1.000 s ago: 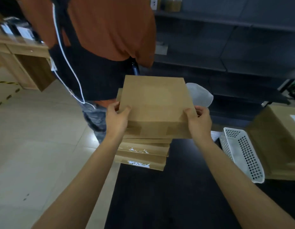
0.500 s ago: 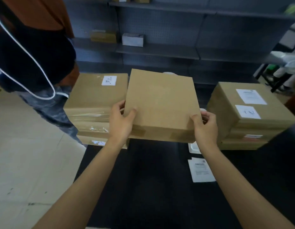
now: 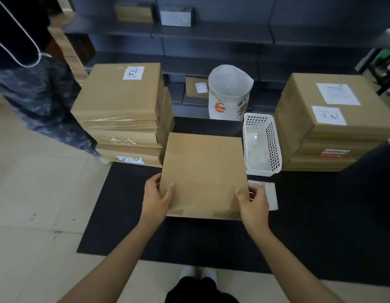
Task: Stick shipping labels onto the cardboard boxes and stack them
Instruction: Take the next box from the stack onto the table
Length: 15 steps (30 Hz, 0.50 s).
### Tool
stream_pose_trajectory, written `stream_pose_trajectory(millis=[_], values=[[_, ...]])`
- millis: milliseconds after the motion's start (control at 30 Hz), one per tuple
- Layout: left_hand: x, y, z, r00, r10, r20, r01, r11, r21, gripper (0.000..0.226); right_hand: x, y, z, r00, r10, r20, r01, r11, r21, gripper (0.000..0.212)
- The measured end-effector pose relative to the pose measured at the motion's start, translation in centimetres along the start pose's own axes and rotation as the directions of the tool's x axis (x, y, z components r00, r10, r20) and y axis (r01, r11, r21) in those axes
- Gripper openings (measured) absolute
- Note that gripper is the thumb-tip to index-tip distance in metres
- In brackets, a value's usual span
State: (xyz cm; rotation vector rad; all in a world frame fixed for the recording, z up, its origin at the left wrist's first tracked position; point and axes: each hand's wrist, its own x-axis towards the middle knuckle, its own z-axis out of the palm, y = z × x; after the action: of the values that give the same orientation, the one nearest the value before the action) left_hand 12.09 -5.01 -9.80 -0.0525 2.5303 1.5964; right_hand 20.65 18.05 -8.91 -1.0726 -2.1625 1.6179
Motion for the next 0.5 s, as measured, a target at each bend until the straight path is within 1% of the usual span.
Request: stream_pose_trajectory(millis=[100, 233, 367, 500], values=[[-0.4, -2.1, 0.3, 0.999, -0.029, 0.033, 0.027, 0.999, 0.043, 0.052, -0.5, 2.3, 1.0, 0.997, 0.076, 0.012, -0.075, 0.997, -0.034, 0.032], [-1.1, -4.8, 0.3, 0.986, -0.105, 0.128, 0.089, 0.988, 0.123, 0.053, -1.5, 4.6, 2.0, 0.988, 0.139, 0.066, -0.133, 0.988, -0.082, 0.033], [-1.8, -5.9, 0.3, 0.975, -0.12, 0.185, 0.094, 0.985, 0.144, 0.06, -1.7, 5.8, 2.1, 0.986, 0.132, 0.102, -0.122, 0.987, -0.106, 0.033], [-1.3, -5.7, 0.4, 0.973, -0.129, 0.194, 0.103, 0.985, 0.139, 0.057, -1.2, 6.1, 2.0, 0.985, 0.123, 0.124, -0.107, 0.985, -0.132, 0.034]])
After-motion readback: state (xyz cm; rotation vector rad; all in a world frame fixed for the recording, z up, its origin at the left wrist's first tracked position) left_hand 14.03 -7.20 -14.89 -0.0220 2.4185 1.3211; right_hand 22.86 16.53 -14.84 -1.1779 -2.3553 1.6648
